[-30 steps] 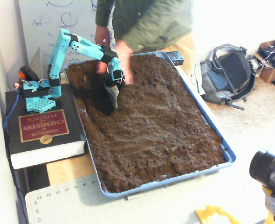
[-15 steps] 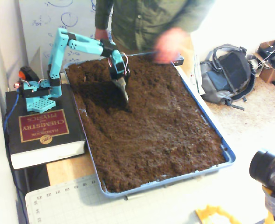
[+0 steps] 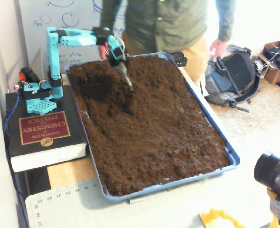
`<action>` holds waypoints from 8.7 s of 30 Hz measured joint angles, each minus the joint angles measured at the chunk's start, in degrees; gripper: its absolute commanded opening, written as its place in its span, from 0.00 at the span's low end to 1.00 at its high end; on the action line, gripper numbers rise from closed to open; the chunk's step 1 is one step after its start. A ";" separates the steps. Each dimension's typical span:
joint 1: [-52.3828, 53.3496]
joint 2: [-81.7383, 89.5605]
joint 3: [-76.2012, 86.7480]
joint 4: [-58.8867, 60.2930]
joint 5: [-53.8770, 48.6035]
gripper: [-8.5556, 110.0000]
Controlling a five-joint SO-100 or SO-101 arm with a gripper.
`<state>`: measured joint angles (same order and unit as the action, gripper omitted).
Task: Build a berm.
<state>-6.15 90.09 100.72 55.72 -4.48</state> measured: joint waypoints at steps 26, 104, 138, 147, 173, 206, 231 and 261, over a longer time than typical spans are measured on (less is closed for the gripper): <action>-19.51 -6.24 13.27 11.16 26.46 0.08; -5.80 -5.19 -7.47 -14.50 14.94 0.08; 8.70 -4.83 -16.26 -3.87 -5.71 0.08; 8.88 -4.83 -16.26 18.02 -9.14 0.08; 4.48 -4.75 -10.55 30.67 -9.14 0.08; -17.84 -20.83 4.13 10.37 21.53 0.08; -17.05 -36.39 -18.28 11.07 21.18 0.08; -11.25 -25.40 -26.02 10.90 17.49 0.08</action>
<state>-17.40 64.69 74.71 66.62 13.01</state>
